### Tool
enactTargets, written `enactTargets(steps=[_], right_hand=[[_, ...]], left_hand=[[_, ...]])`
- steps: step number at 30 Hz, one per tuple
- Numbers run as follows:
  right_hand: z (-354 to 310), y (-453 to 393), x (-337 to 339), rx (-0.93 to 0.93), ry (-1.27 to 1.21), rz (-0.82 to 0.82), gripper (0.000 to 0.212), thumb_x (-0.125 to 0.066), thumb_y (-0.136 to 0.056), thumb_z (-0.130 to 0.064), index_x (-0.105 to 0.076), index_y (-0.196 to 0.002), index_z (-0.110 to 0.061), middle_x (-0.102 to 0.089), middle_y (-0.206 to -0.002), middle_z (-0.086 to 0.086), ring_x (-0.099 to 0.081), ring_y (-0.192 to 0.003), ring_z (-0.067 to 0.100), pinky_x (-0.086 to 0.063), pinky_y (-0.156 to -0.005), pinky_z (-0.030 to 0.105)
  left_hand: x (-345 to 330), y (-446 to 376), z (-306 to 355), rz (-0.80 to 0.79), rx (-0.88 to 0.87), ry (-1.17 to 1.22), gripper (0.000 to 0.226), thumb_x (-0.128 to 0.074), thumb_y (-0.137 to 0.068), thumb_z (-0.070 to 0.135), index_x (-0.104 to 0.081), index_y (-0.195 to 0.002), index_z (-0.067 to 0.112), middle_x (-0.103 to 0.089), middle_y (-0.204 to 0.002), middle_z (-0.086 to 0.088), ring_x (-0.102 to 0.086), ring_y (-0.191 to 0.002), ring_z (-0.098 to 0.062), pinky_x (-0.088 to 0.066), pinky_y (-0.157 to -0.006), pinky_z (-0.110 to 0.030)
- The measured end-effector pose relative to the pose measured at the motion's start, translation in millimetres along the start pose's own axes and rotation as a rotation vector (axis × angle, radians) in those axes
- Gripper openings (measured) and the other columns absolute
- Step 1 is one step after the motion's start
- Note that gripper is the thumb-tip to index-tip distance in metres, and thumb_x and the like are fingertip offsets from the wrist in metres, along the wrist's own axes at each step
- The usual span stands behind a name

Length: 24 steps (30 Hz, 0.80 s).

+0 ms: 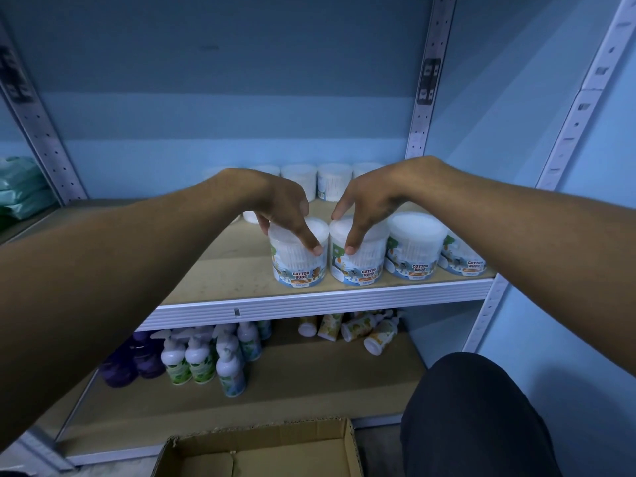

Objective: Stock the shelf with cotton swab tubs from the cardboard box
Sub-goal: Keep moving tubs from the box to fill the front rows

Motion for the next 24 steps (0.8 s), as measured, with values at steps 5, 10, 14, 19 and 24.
enactTargets(steps=[5, 10, 14, 19, 24], right_hand=[[-1, -2, 1, -0.004, 0.001, -0.011, 0.092, -0.085, -0.067, -0.057, -0.047, -0.147, -0.033, -0.043, -0.152, -0.005, -0.050, -0.132, 0.023, -0.043, -0.089, 0.026], [0, -4, -1, -0.001, 0.006, -0.016, 0.092, -0.084, -0.067, -0.058, -0.047, -0.147, -0.034, -0.044, -0.152, -0.005, -0.050, -0.132, 0.023, -0.041, -0.089, 0.026], [0, -4, 1, -0.011, 0.002, -0.041, 0.094, -0.084, -0.066, -0.060, -0.046, -0.148, -0.034, -0.042, -0.153, -0.006, -0.055, -0.126, 0.019, -0.042, -0.090, 0.026], [-1, -14, 10, -0.017, -0.139, -0.022, 0.081, -0.080, -0.074, -0.057, -0.053, -0.144, -0.026, -0.044, -0.151, -0.004, -0.057, -0.121, 0.022, -0.055, -0.094, 0.033], [-16, -32, 21, 0.025, -0.108, 0.073, 0.059, -0.069, -0.088, -0.051, -0.054, -0.142, -0.030, -0.049, -0.139, -0.005, -0.064, -0.093, 0.017, -0.057, -0.085, 0.030]], left_hand=[[0, 4, 3, -0.015, 0.016, 0.012, 0.070, -0.081, -0.060, 0.066, -0.070, -0.106, 0.014, -0.065, -0.102, 0.002, -0.065, -0.092, -0.020, -0.062, -0.068, -0.030], [0, 8, 5, -0.002, 0.012, 0.001, 0.070, -0.081, -0.061, 0.067, -0.070, -0.105, 0.014, -0.066, -0.102, 0.001, -0.065, -0.091, -0.019, -0.062, -0.067, -0.029], [-1, 12, 4, 0.002, 0.016, 0.033, 0.075, -0.074, -0.059, 0.077, -0.067, -0.104, 0.017, -0.062, -0.108, 0.004, -0.063, -0.101, -0.021, -0.062, -0.075, -0.032], [6, 27, -10, 0.089, 0.054, 0.058, 0.073, -0.047, -0.083, 0.076, -0.060, -0.127, 0.019, -0.051, -0.128, 0.005, -0.052, -0.116, -0.022, -0.056, -0.092, -0.039], [14, 39, -45, 0.181, 0.153, -0.057, 0.062, -0.030, -0.099, 0.061, -0.058, -0.127, 0.013, -0.055, -0.111, -0.002, -0.058, -0.095, -0.024, -0.049, -0.098, -0.040]])
Point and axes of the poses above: each hand's wrist, its own y-axis away from the middle knuckle, its own x-axis out of the back of the hand, z = x × y, the point moved 2 cm from there along -y, towards the middle knuckle
